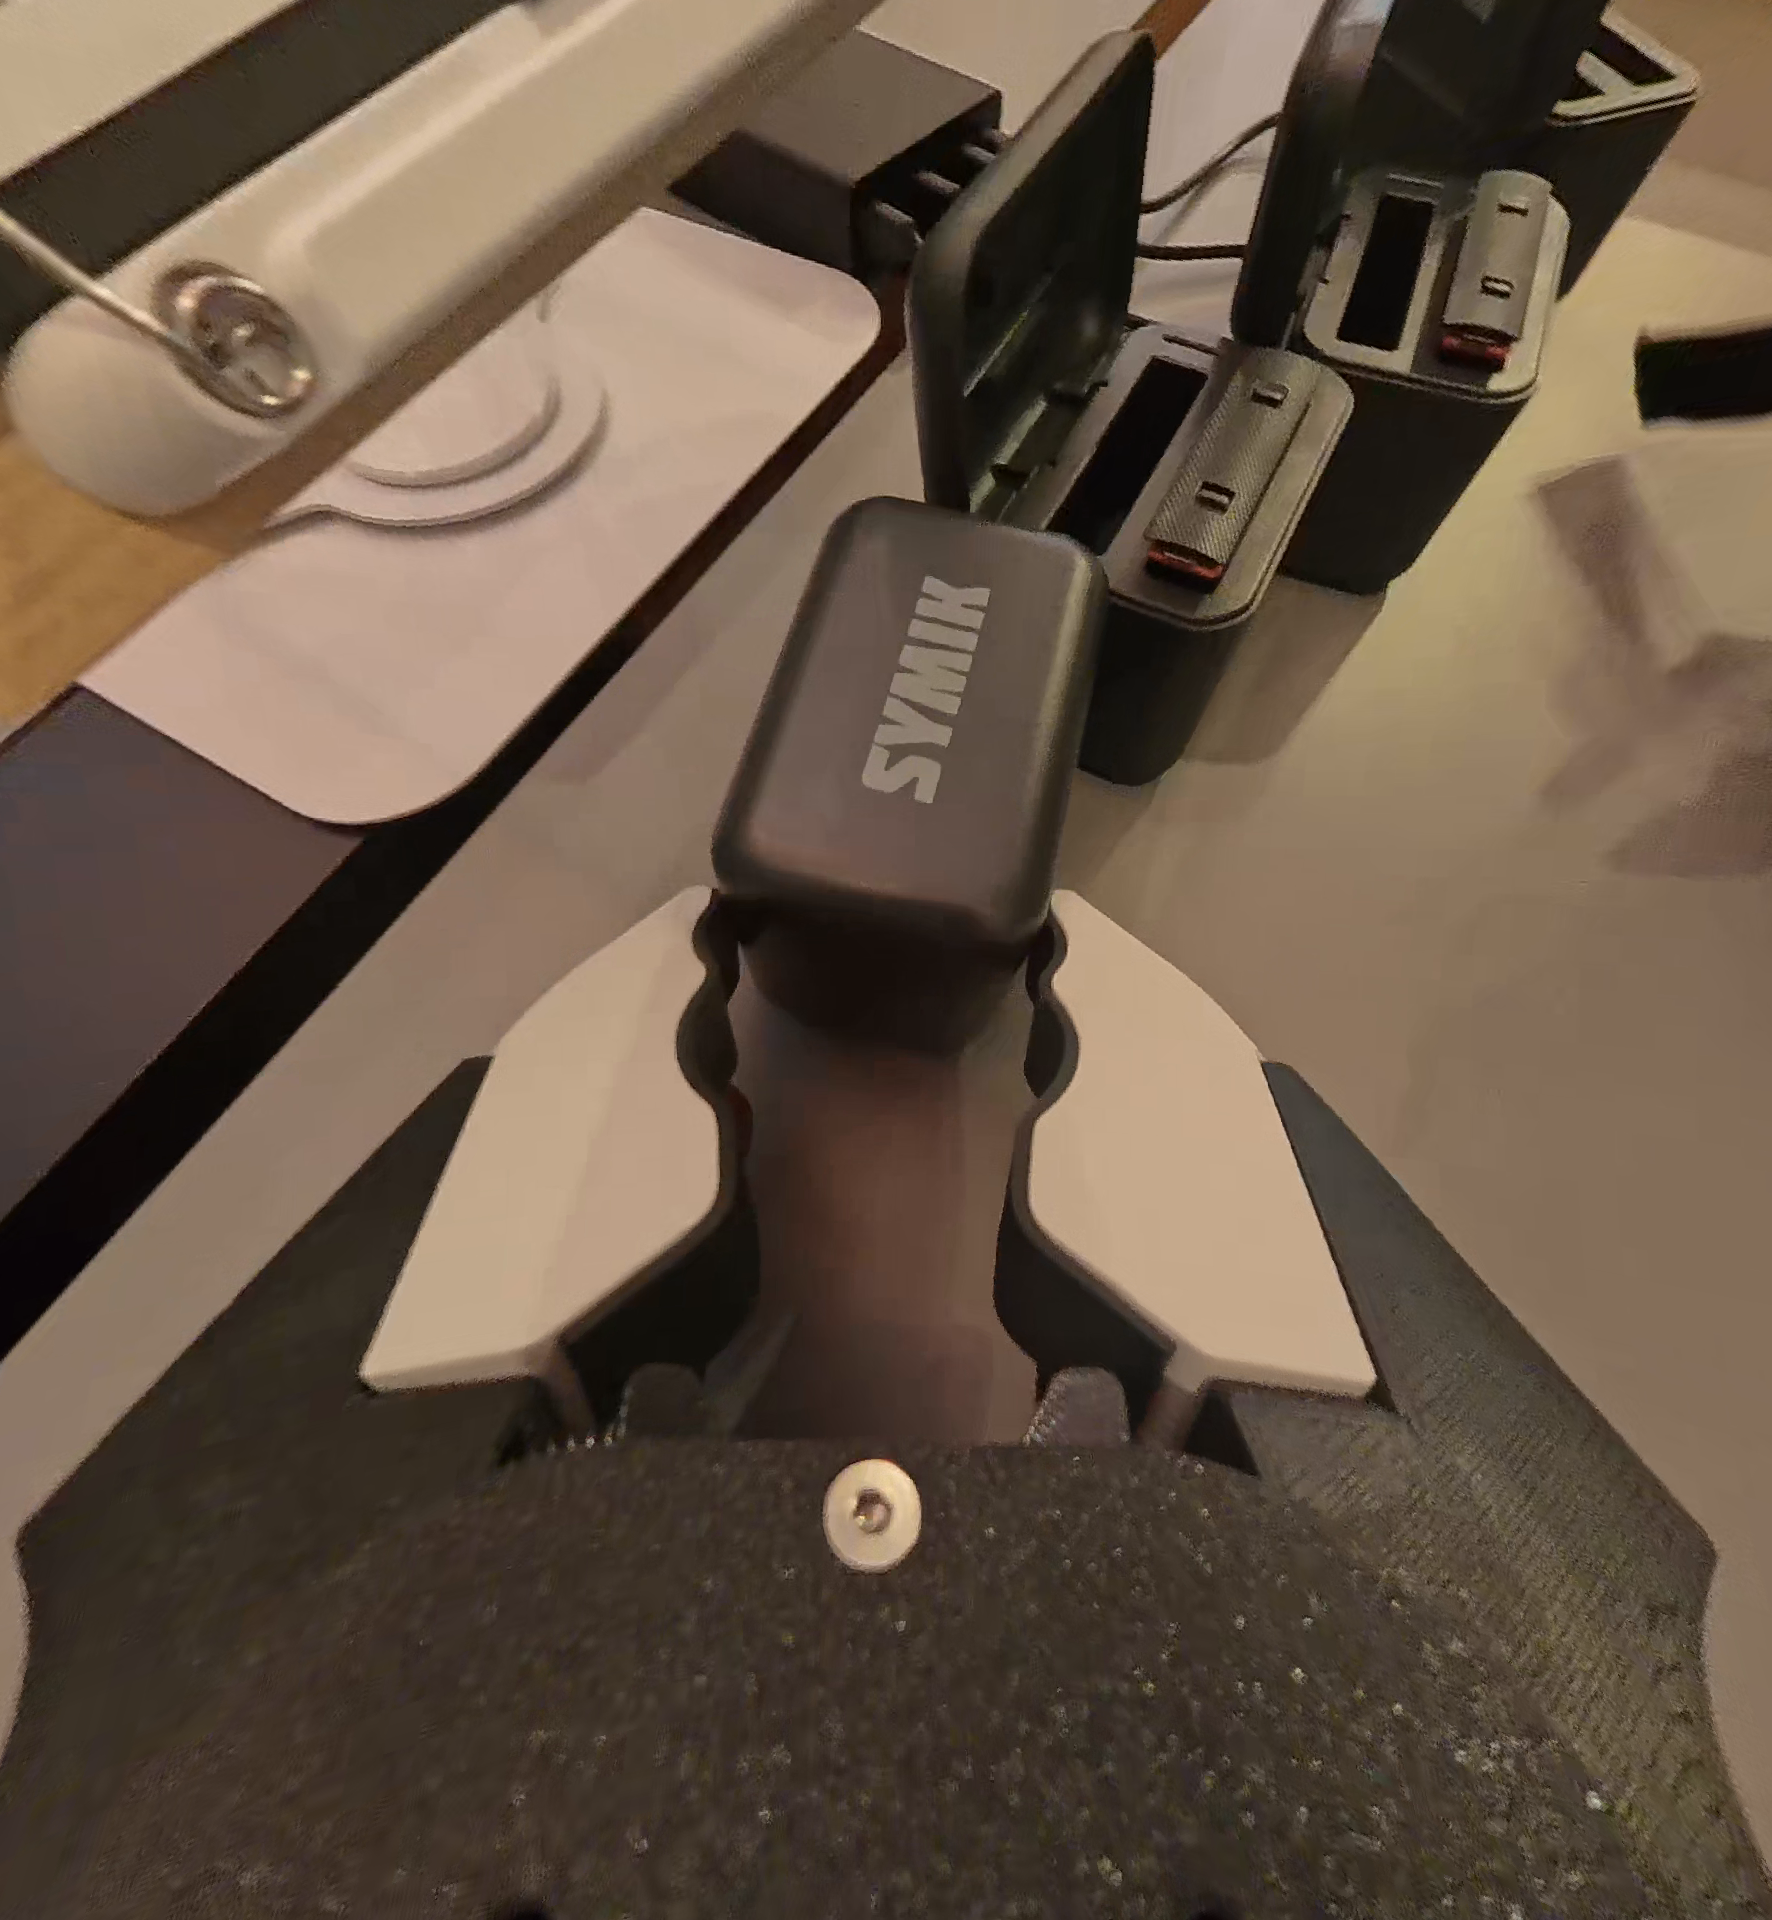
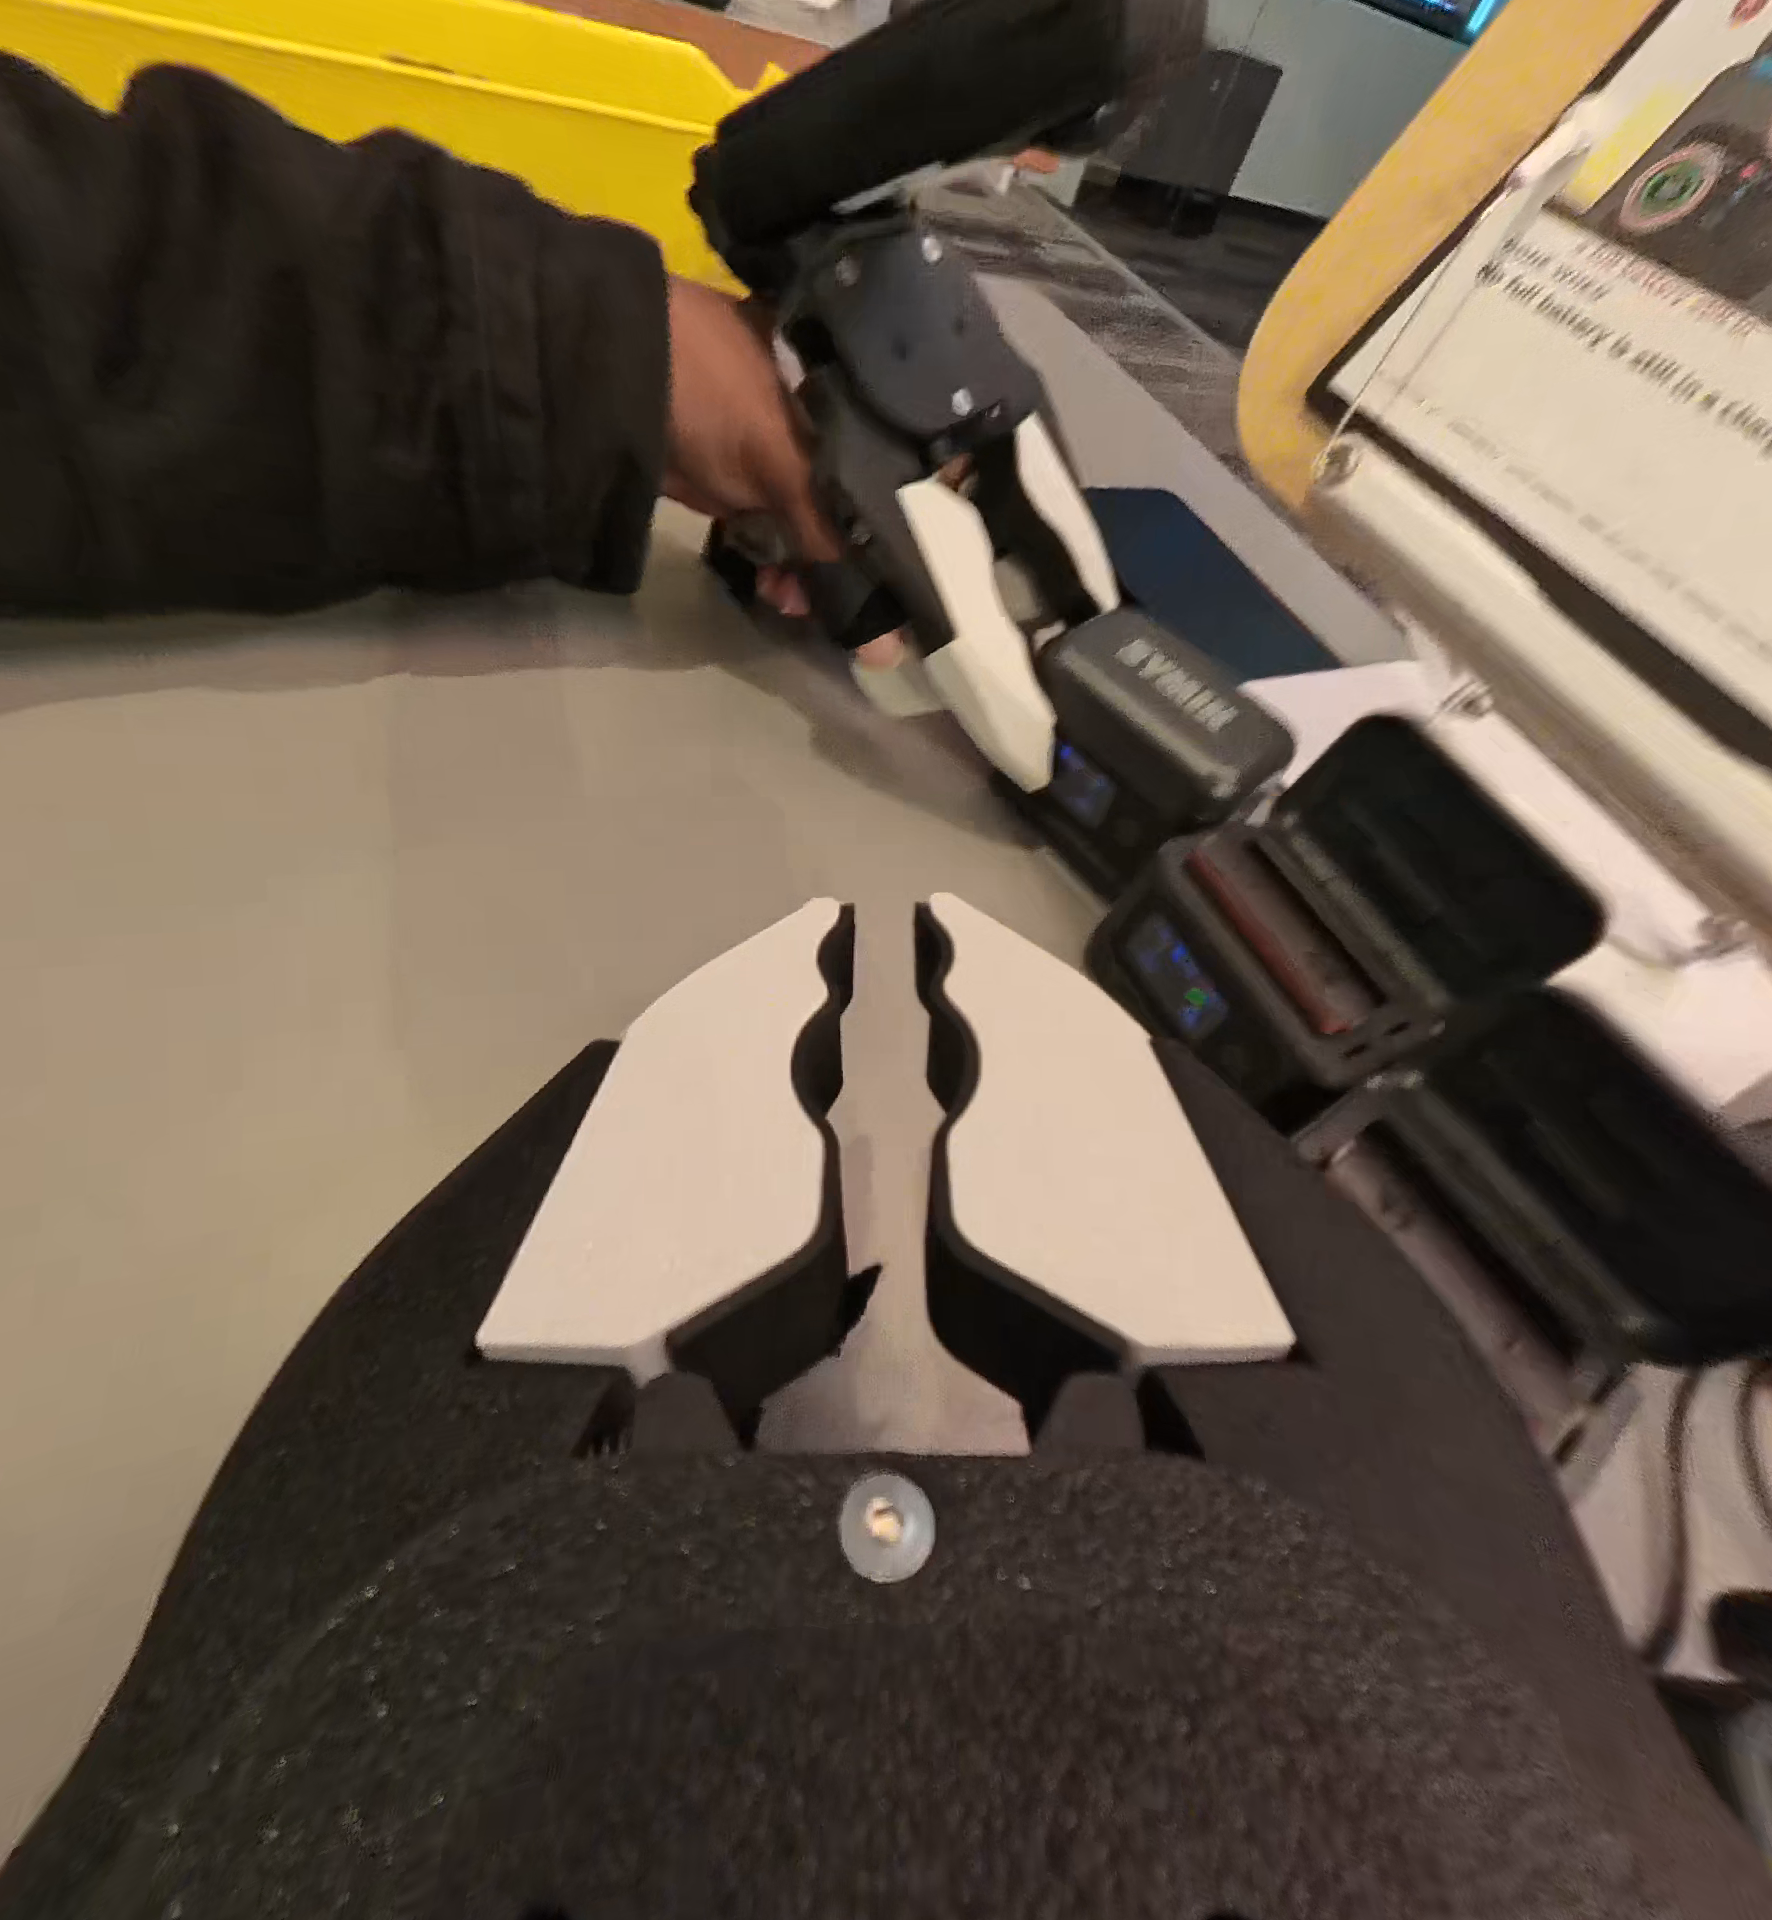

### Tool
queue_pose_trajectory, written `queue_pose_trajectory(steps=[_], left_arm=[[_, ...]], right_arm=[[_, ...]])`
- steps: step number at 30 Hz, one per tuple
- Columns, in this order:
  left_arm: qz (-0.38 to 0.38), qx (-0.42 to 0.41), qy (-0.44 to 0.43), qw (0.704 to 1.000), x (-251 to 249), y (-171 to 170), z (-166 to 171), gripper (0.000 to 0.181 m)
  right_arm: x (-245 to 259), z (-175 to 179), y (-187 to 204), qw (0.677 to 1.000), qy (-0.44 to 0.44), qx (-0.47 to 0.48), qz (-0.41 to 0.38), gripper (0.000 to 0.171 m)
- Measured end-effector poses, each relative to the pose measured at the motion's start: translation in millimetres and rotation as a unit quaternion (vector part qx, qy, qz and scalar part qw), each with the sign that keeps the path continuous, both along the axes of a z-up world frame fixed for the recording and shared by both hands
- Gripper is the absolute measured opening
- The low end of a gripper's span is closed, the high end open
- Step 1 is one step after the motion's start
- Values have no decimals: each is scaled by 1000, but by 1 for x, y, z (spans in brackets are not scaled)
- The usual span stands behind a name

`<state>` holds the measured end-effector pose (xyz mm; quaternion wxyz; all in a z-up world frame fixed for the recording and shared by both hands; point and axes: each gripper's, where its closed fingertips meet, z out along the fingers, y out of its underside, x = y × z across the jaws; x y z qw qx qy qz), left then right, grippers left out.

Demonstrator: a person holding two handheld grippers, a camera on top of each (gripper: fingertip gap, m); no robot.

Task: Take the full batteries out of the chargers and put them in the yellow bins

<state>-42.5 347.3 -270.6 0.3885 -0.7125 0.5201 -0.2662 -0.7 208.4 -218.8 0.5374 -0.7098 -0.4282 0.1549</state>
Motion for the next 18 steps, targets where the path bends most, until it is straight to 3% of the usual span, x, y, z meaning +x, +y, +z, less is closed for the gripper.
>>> queue_pose_trajectory(steps=[7,13,16,18], left_arm=[[5,-2,-9,1000,1,-8,0,54],[8,9,-4,1000,2,-7,0,54],[8,10,12,1000,1,-5,-5,54],[3,15,28,999,2,-5,-9,57]], right_arm=[[-11,30,68,982,-184,12,40,45],[-21,-4,118,914,-378,-17,147,58],[-24,-25,127,889,-417,-50,182,64],[-22,-32,135,874,-444,-52,190,55]])
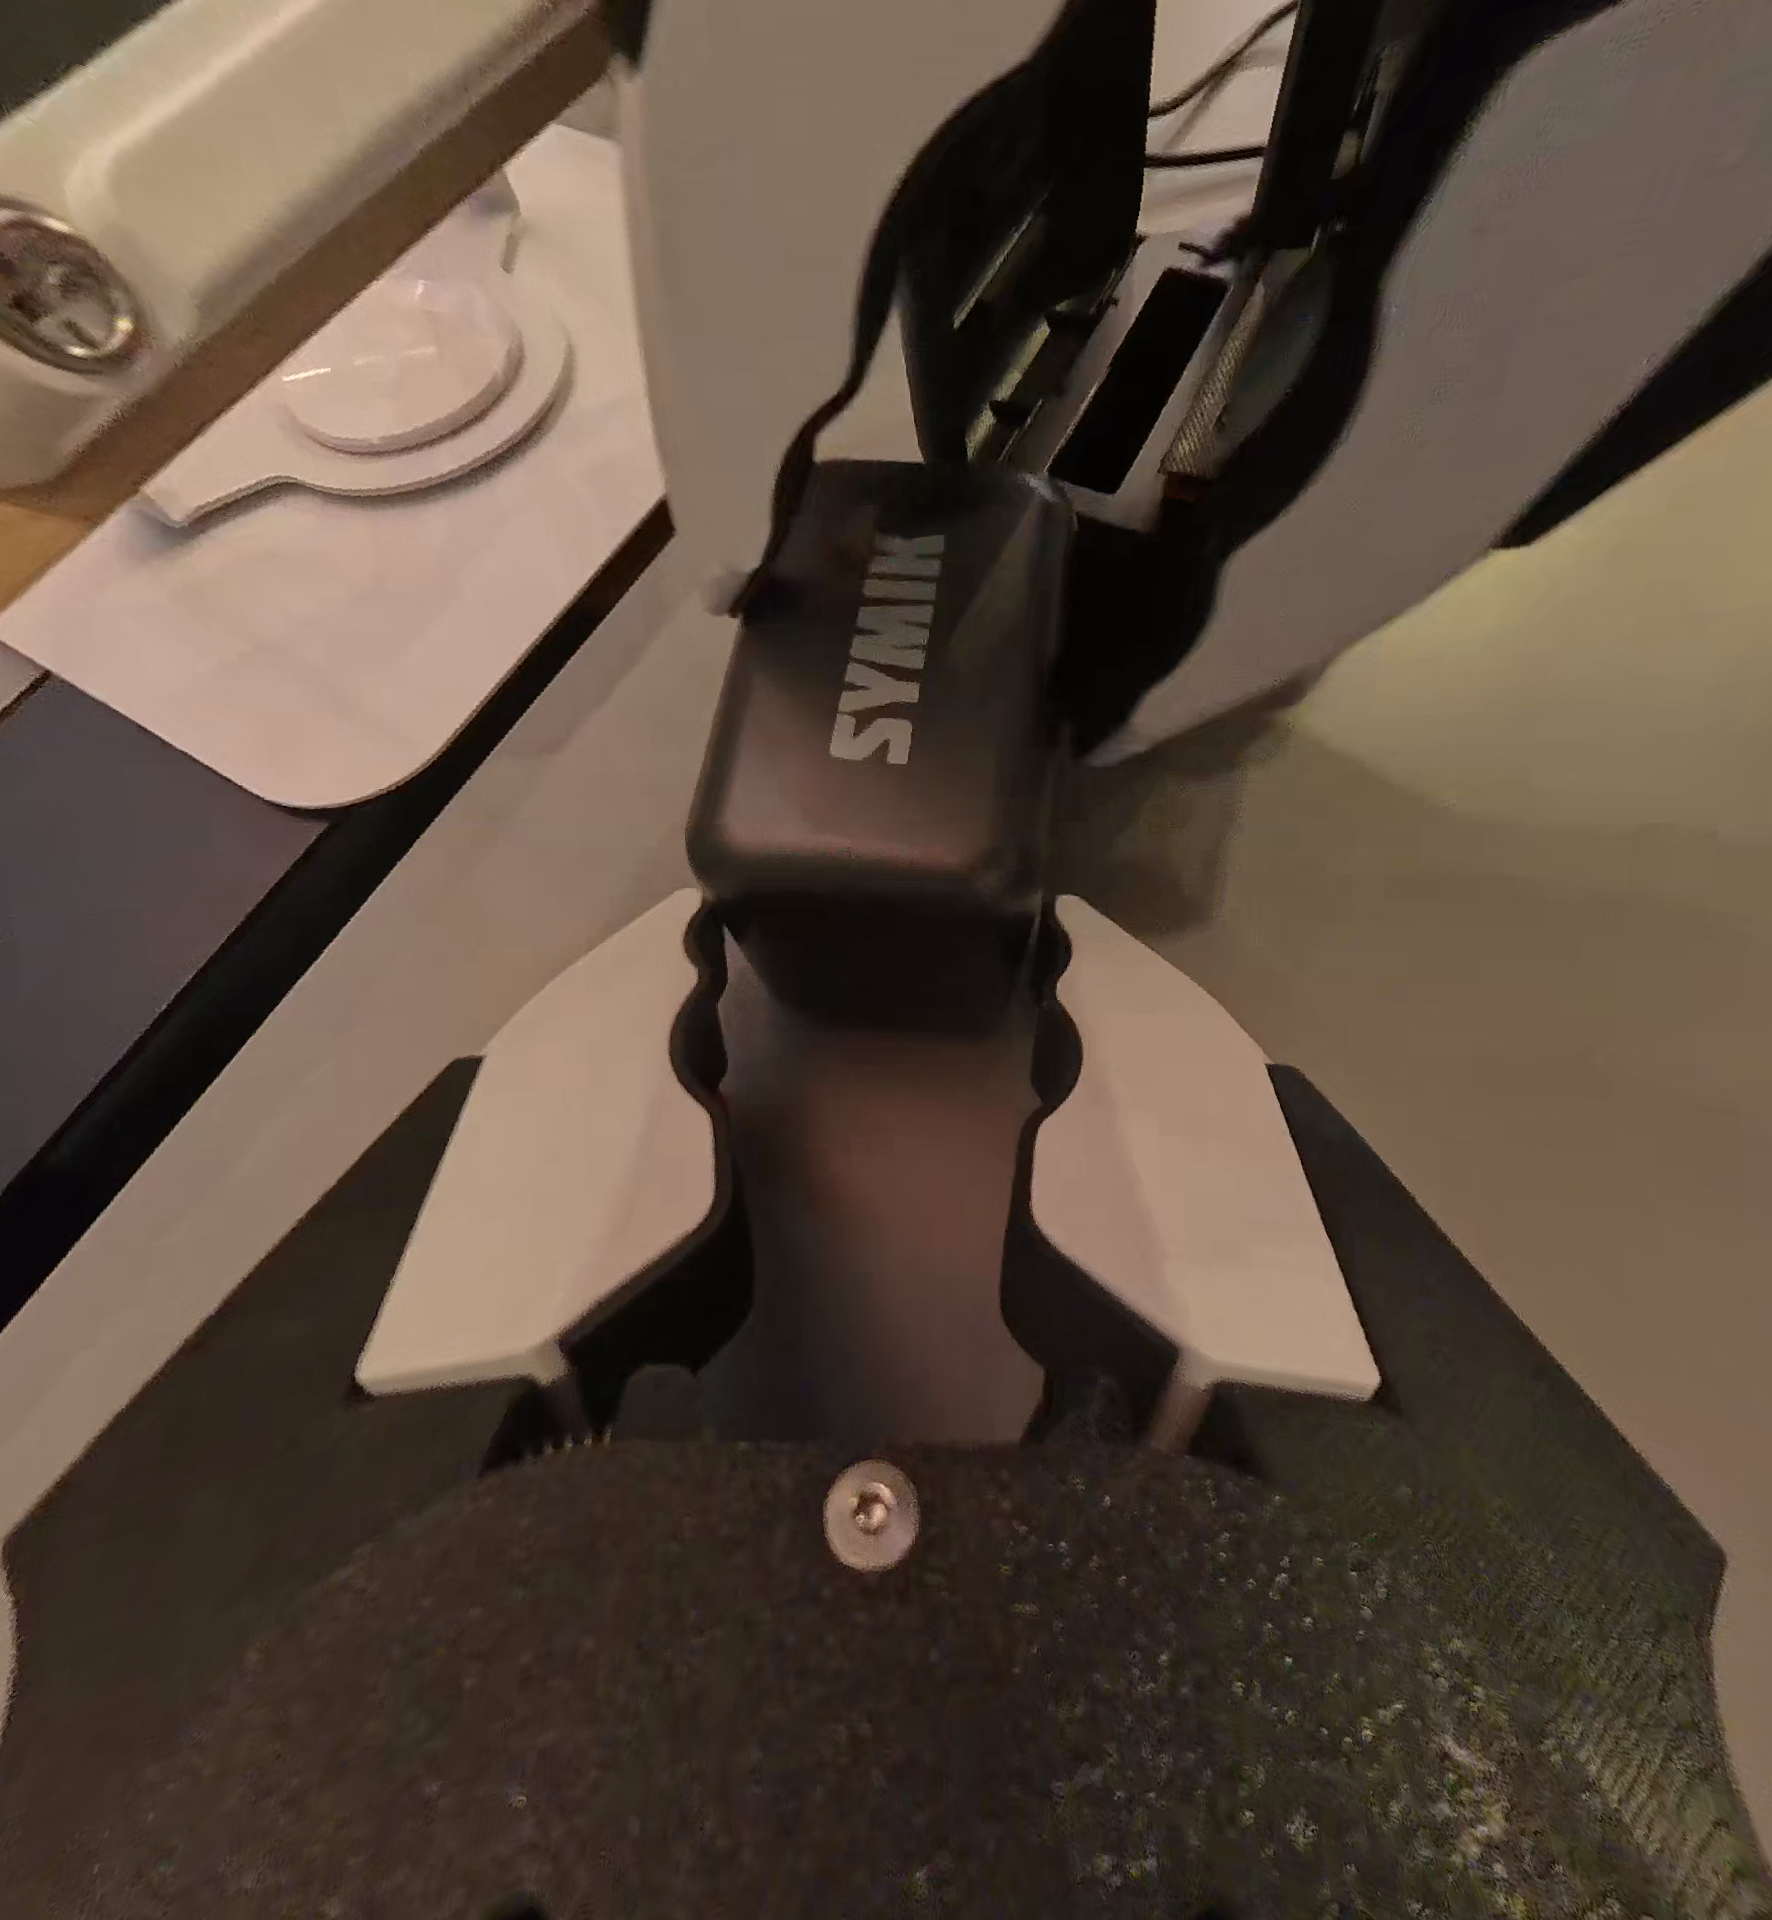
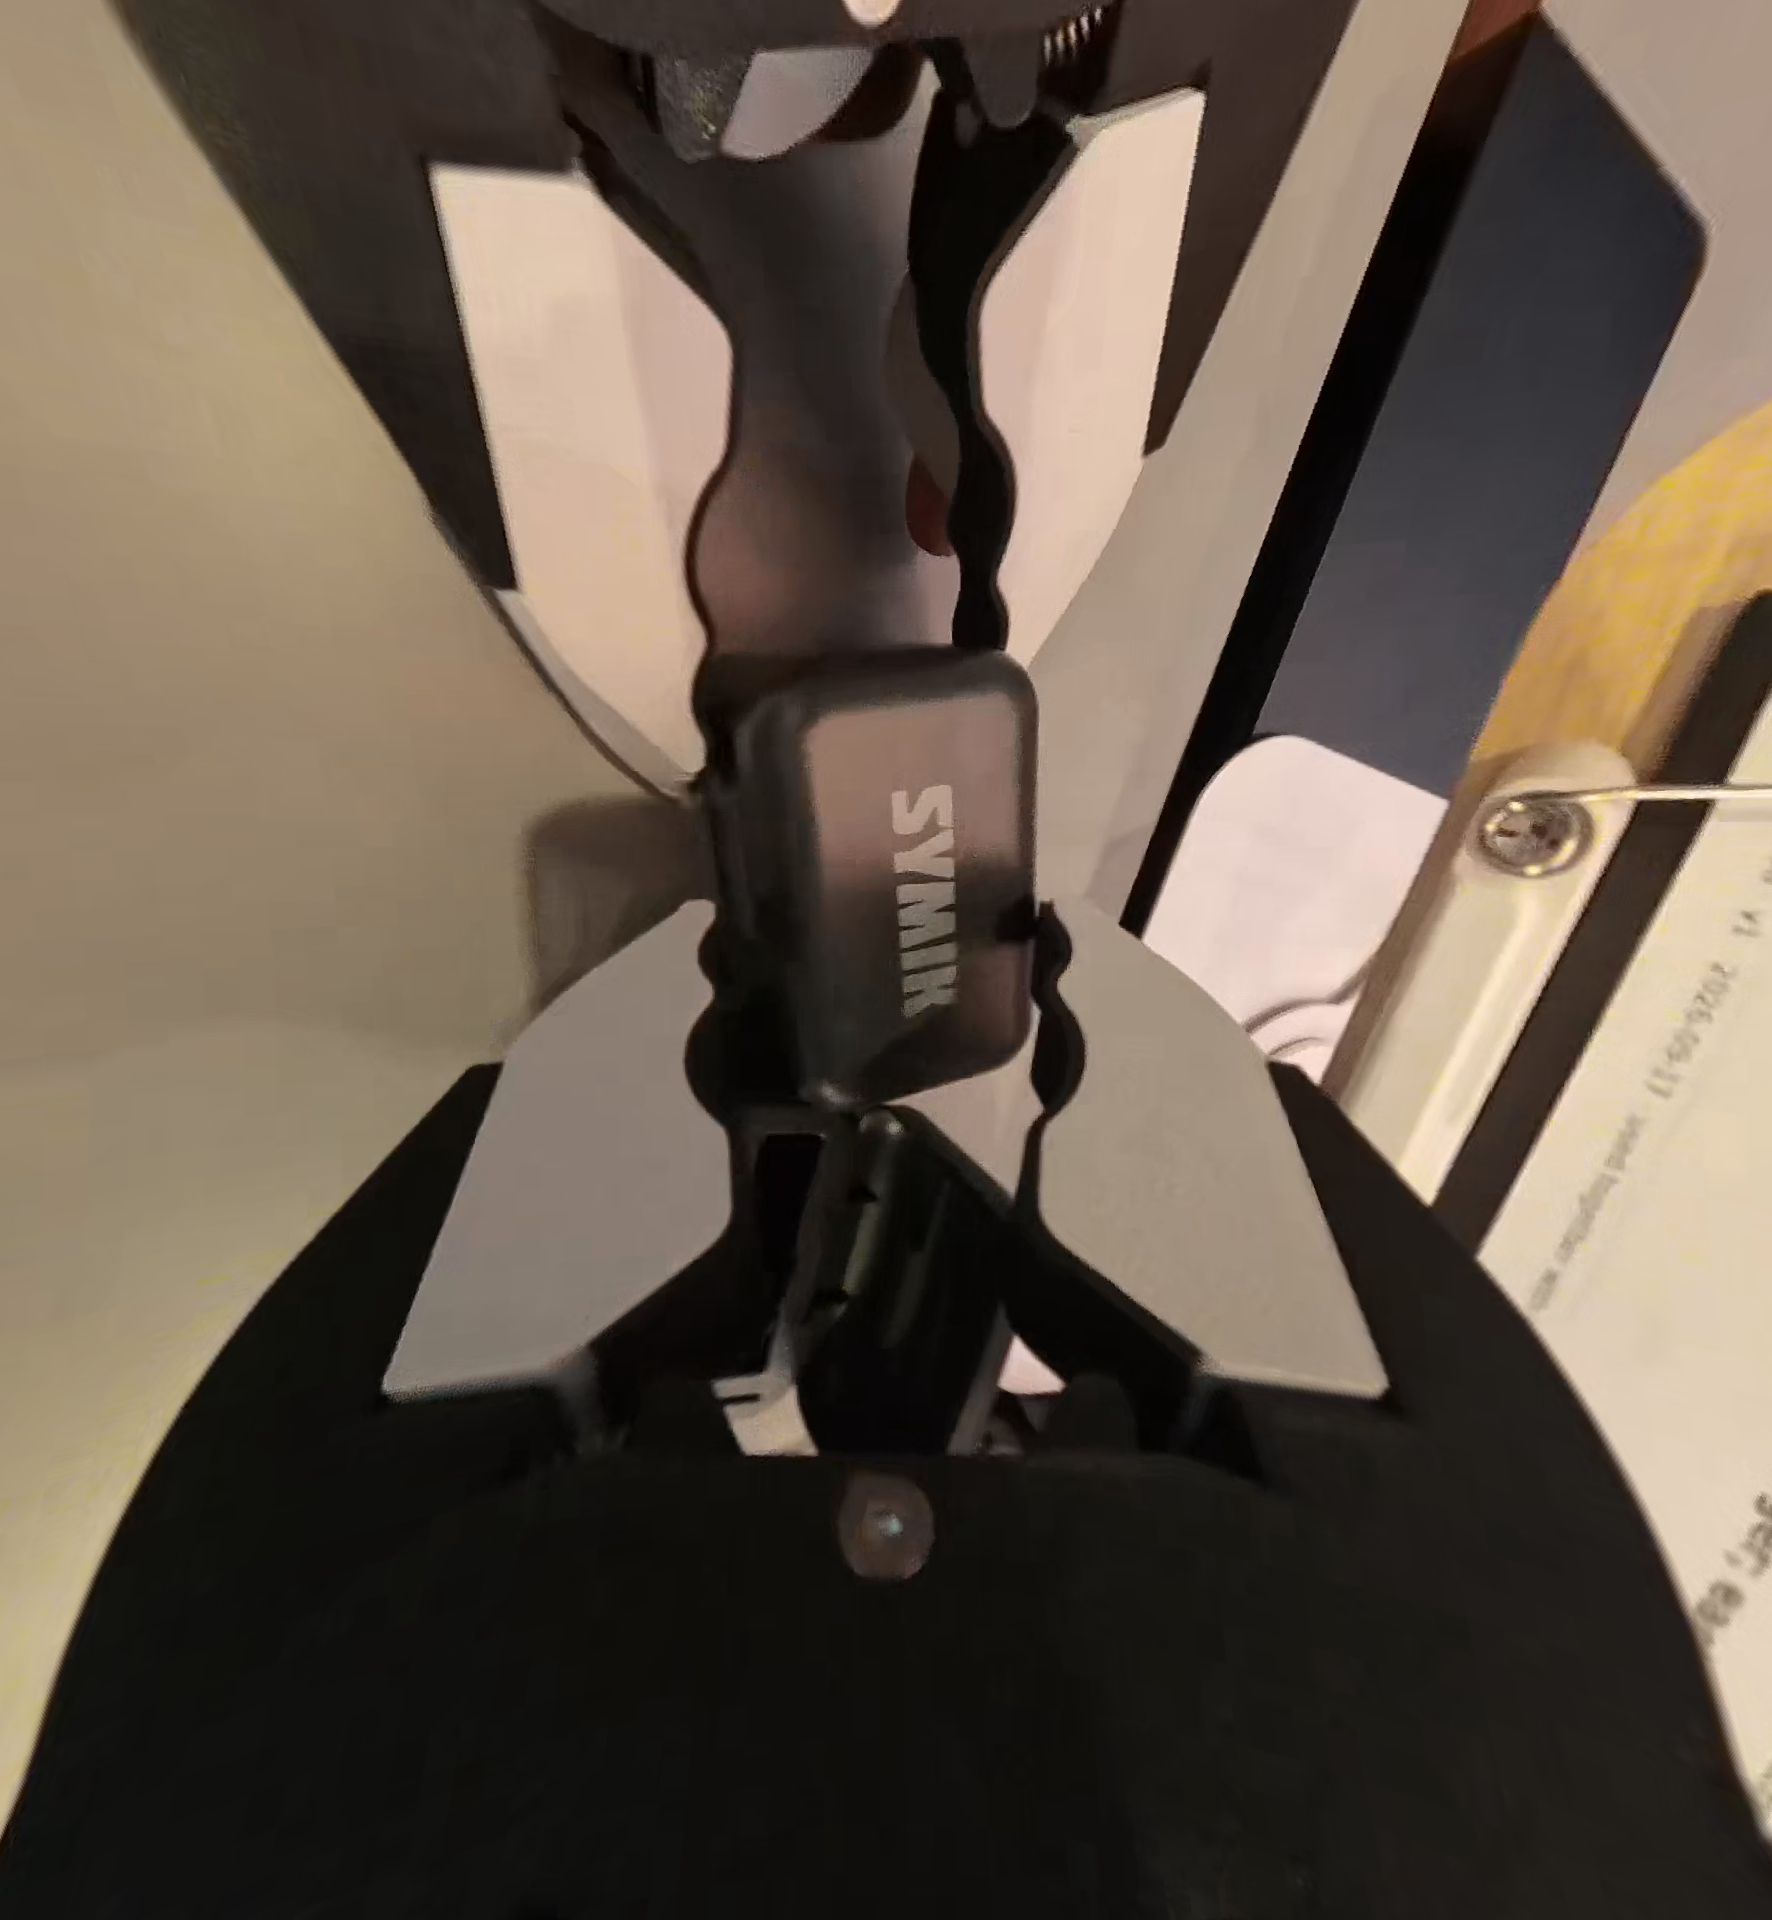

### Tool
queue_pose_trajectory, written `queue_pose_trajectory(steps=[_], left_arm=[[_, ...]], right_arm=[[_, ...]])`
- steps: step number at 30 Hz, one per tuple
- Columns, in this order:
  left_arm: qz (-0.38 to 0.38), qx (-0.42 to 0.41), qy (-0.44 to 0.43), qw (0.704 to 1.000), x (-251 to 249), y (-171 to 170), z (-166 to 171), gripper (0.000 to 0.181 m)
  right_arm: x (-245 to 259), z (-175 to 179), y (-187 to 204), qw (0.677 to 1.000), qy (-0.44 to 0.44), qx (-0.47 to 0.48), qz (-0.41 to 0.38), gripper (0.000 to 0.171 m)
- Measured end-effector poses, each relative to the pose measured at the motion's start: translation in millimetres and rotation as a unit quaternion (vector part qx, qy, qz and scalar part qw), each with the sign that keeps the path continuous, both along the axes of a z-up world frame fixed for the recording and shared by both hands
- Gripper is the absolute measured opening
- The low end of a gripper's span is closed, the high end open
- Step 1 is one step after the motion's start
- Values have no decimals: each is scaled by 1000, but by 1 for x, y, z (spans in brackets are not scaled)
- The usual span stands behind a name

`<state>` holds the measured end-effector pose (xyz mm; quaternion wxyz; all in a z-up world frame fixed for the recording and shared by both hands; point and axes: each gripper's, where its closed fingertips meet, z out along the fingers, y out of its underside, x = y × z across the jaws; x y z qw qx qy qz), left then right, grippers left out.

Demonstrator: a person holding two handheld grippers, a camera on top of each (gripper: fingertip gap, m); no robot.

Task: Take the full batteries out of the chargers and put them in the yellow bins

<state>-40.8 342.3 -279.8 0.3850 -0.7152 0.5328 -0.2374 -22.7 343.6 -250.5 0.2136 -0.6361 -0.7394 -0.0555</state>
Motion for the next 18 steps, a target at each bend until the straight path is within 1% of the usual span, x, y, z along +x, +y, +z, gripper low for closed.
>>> queue_pose_trajectory(steps=[4,10,15,16,17,18], left_arm=[[1,-4,13,1000,2,2,-4,56],[-12,0,13,1000,3,-1,-4,56],[-22,7,16,1000,2,-3,-4,56],[-23,-2,15,1000,2,-3,-5,56],[-22,-10,14,1000,2,-3,-5,56],[-24,-10,13,1000,2,-3,-5,56]], right_arm=[[0,-4,4,999,-19,-27,12,53],[1,2,-1,994,-15,-106,14,50],[-1,14,-5,986,1,-164,-12,46],[-2,18,-5,986,6,-166,-12,38],[-4,24,-5,986,22,-167,-13,25],[-6,32,-2,986,43,-161,-19,18]])
